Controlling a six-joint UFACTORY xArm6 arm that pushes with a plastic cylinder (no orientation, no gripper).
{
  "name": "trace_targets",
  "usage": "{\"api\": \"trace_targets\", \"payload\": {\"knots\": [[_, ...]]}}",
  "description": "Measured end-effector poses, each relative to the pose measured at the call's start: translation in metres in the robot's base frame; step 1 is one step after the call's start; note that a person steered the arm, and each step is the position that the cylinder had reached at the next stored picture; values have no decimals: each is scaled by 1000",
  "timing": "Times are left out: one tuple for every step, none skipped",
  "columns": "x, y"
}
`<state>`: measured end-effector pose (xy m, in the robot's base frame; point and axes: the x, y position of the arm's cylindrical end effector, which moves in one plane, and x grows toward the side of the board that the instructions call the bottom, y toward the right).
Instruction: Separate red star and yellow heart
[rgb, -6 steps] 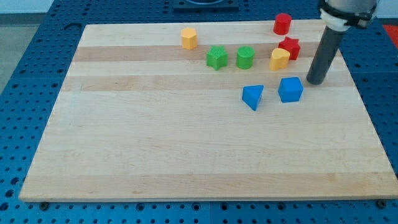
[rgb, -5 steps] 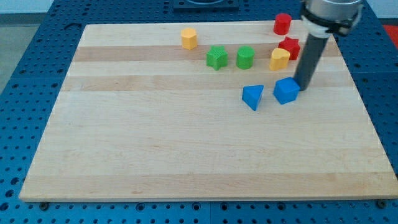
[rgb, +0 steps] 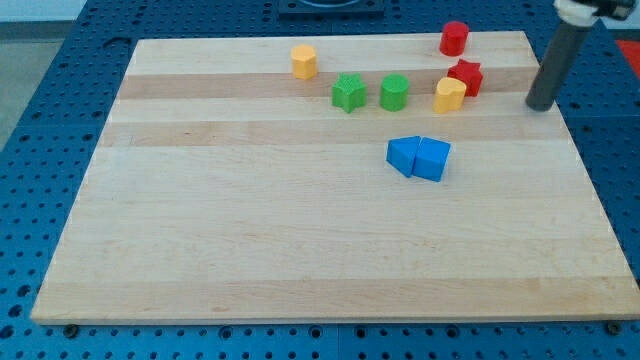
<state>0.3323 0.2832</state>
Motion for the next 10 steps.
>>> {"api": "trace_targets", "payload": {"knots": [[-17,4],[-17,-20],[-17,-60],[-17,-95],[-17,-109],[-18,-114],[-18,-140],[-18,-170],[-18,-197],[-18,-227]]}}
